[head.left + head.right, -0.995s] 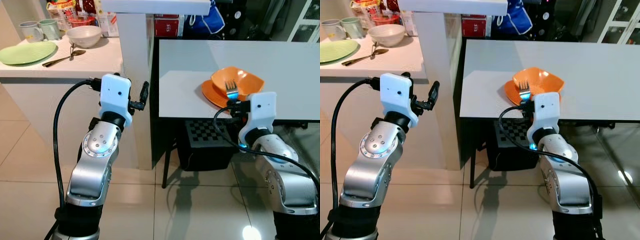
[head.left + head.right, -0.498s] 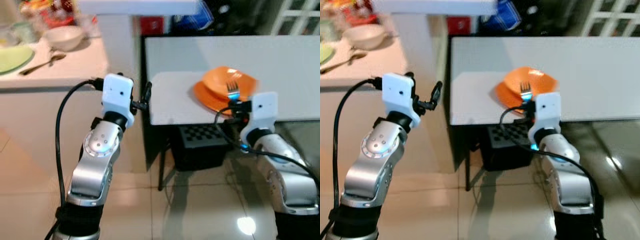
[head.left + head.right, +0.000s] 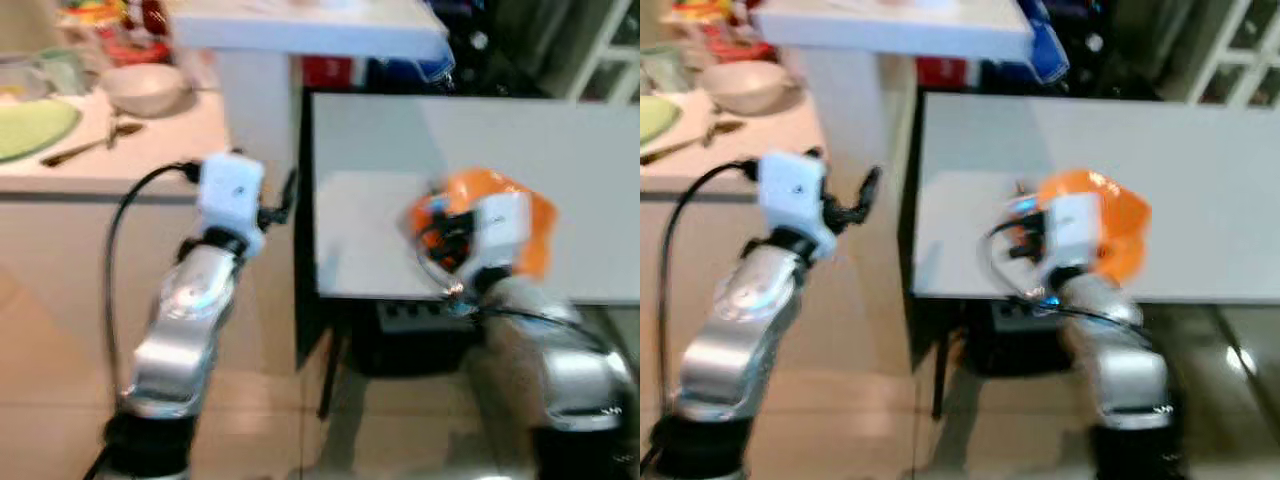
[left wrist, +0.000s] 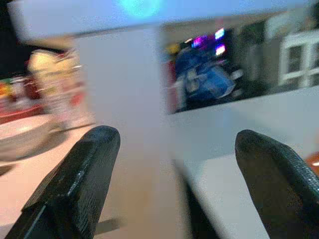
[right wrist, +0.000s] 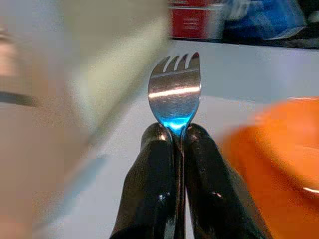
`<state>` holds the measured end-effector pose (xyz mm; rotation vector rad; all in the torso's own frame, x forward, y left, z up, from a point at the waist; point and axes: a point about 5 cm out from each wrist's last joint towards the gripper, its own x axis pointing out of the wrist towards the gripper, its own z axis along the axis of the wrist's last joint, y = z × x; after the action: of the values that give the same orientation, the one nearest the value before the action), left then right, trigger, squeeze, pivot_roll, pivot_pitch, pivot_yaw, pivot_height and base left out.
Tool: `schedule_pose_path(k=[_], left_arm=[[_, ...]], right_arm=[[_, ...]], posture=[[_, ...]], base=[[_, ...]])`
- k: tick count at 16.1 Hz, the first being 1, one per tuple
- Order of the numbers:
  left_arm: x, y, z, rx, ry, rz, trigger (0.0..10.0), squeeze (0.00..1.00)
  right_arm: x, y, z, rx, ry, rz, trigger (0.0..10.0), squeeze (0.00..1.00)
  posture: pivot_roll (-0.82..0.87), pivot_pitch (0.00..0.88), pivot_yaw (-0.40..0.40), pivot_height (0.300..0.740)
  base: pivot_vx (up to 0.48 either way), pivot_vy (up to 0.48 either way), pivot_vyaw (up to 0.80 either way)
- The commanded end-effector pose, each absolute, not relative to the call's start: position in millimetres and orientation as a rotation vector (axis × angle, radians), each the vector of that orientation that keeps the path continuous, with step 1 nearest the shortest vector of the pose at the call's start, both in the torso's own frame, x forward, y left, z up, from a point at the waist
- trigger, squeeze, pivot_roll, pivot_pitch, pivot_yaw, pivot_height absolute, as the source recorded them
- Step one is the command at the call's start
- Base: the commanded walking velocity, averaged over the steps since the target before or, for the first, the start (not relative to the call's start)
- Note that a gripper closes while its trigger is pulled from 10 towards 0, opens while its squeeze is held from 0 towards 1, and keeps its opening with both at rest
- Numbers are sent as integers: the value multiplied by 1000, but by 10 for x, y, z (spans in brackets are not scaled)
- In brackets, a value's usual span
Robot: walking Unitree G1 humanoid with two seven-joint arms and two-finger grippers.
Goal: Setting the table
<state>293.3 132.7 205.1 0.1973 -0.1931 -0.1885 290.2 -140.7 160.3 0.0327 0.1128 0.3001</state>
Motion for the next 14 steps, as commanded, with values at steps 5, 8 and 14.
schedule_pose_path(k=[5,8,14], left_arm=[[2846,1320,2007,217,-185,-214,10000,0],[2798,1313,1912,255,-154,-256,10000,0],[2650,1160,1816,273,-134,-428,10000,0]], right_arm=[[2883,-1445,1522,69,137,255,10000,0],[2909,-1375,1420,94,171,247,10000,0],[3164,-1399,1388,80,214,112,10000,0]], posture=[[26,0,-11,740],[38,0,-11,740],[53,0,-8,740]], base=[[372,0,0],[112,0,0],[0,0,0]])
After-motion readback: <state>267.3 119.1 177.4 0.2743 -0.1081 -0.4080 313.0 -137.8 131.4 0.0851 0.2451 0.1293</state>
